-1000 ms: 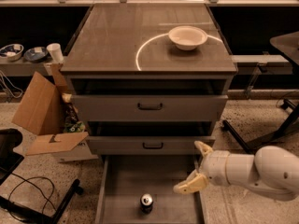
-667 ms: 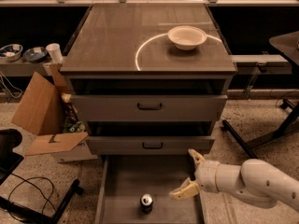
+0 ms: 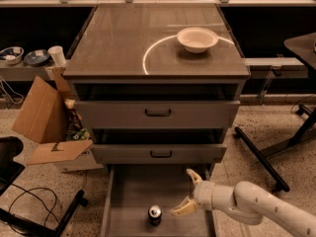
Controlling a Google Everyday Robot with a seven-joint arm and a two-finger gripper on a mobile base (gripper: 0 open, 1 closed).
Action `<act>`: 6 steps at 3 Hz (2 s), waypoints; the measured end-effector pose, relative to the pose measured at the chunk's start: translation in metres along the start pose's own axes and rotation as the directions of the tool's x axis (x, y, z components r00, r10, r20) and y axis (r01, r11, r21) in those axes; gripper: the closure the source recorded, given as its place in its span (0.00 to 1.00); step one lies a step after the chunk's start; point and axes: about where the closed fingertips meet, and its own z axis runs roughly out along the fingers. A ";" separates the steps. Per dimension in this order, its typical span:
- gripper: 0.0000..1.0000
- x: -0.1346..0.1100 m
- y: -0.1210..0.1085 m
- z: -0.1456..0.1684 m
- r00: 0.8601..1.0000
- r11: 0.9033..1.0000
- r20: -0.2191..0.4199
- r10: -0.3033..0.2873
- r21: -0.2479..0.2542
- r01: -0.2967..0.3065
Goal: Pick pepsi can from bottom drawer and place on counter
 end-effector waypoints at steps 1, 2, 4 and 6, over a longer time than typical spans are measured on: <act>0.00 0.022 0.008 0.018 0.999 0.999 0.022 0.043 -0.020 -0.043; 0.00 0.022 0.008 0.018 0.999 0.999 0.022 0.043 -0.020 -0.043; 0.00 0.080 0.023 0.080 0.994 0.991 0.104 0.031 -0.133 -0.017; 0.00 0.155 0.022 0.161 0.979 0.951 0.203 -0.031 -0.297 0.092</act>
Offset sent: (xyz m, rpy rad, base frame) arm -0.0058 0.0098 -0.0268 0.0410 0.0309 -0.0034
